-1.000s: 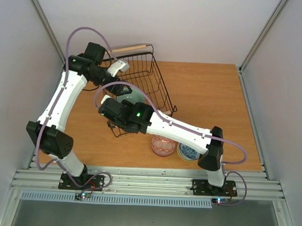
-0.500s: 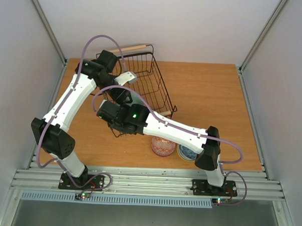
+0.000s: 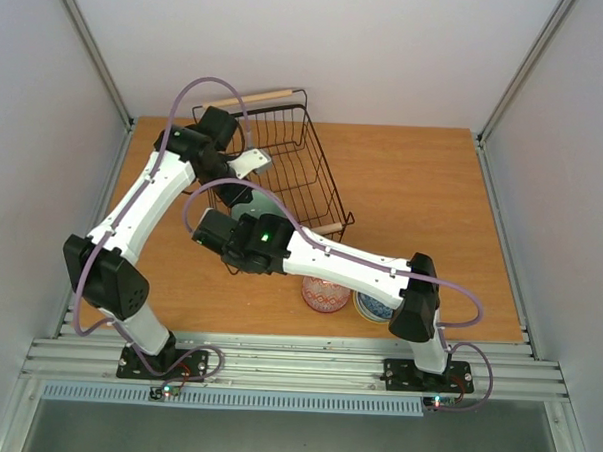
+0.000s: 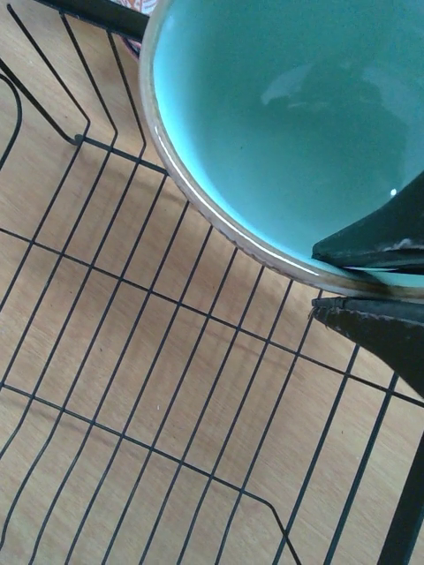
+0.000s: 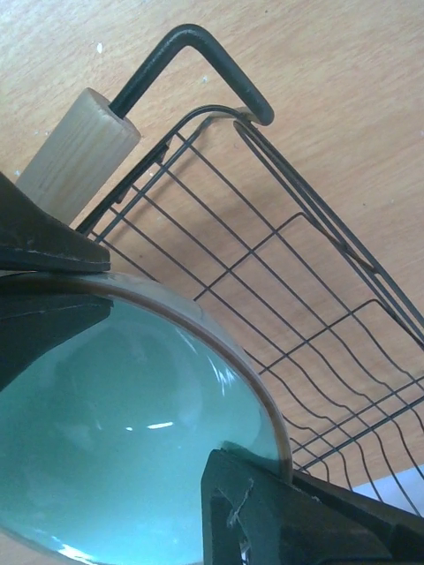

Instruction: Load the bowls into the dish rack

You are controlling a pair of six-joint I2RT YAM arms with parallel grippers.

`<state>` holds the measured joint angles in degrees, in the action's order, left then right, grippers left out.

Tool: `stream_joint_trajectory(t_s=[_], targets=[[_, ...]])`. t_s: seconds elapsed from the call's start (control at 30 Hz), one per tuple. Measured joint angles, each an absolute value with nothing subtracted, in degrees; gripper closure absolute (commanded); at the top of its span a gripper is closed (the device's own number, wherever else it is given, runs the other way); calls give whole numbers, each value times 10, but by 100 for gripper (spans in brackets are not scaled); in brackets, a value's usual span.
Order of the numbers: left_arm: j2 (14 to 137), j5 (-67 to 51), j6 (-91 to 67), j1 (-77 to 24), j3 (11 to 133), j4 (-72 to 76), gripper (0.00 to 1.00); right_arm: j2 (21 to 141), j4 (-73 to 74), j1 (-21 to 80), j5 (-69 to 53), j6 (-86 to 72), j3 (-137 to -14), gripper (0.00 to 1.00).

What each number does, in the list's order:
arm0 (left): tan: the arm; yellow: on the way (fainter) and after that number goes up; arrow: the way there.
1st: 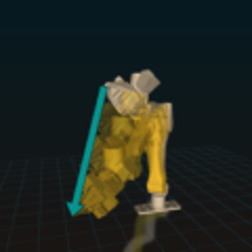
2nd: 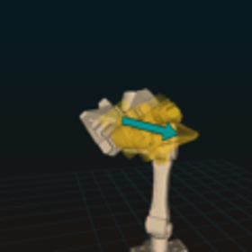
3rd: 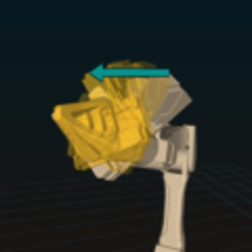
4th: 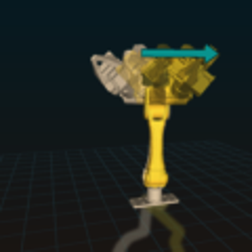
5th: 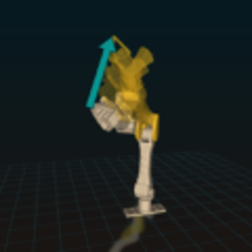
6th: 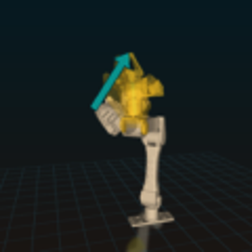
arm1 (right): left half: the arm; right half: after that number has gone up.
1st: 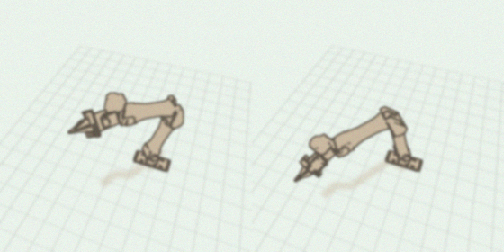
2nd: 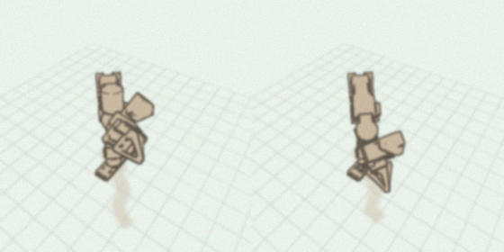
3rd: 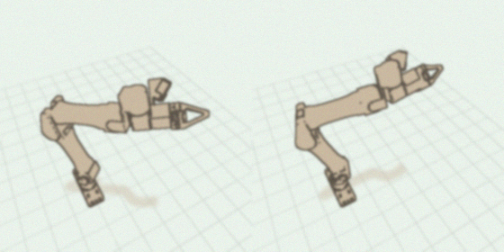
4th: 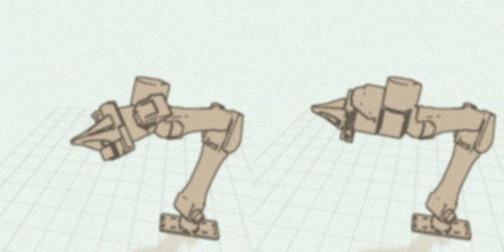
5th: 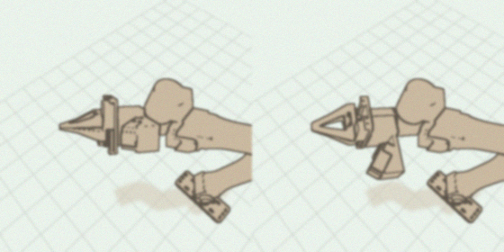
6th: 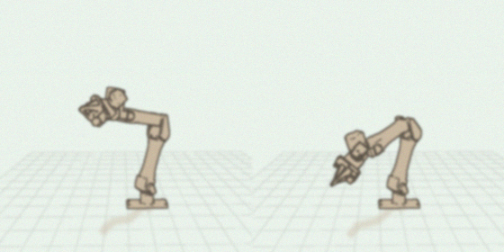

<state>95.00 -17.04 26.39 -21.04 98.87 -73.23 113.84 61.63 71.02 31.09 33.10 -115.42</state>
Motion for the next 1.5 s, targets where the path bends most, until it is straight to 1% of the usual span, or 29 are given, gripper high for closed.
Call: stream_joint_trajectory(t_s=[0.07,0.17,0.33,0.5,0.6,0.67,0.73,0.83,0.93,1.1,1.23,1.37,1.43,1.5], targets=[[944,-165,264,-210,977,-721,100,1138,608,710,312,331,-1147,94],[933,-155,261,-211,958,-703,99,1137,588,710,316,330,-1130,73],[922,-137,255,-215,934,-670,100,1104,526,707,340,331,-1077,49],[923,-133,246,-206,919,-644,99,1045,475,699,361,327,-1037,32],[926,-135,239,-190,911,-620,100,1000,451,683,364,316,-1012,32],[927,-140,232,-175,905,-601,100,972,446,661,347,300,-997,33],[927,-153,225,-156,898,-585,100,940,442,613,295,270,-978,35],[926,-174,214,-130,889,-566,99,906,436,500,194,221,-951,35],[919,-184,209,-117,868,-547,100,906,431,429,115,191,-939,35],[894,-230,196,-111,837,-531,99,944,423,415,-6,167,-942,35],[875,-286,171,-78,834,-520,100,964,398,399,-101,148,-929,36],[859,-307,155,-53,830,-498,100,968,378,381,-160,131,-924,37],[855,-323,149,-46,825,-491,99,970,361,378,-183,123,-921,36],[854,-340,143,-43,821,-489,100,970,341,378,-204,115,-912,32]])
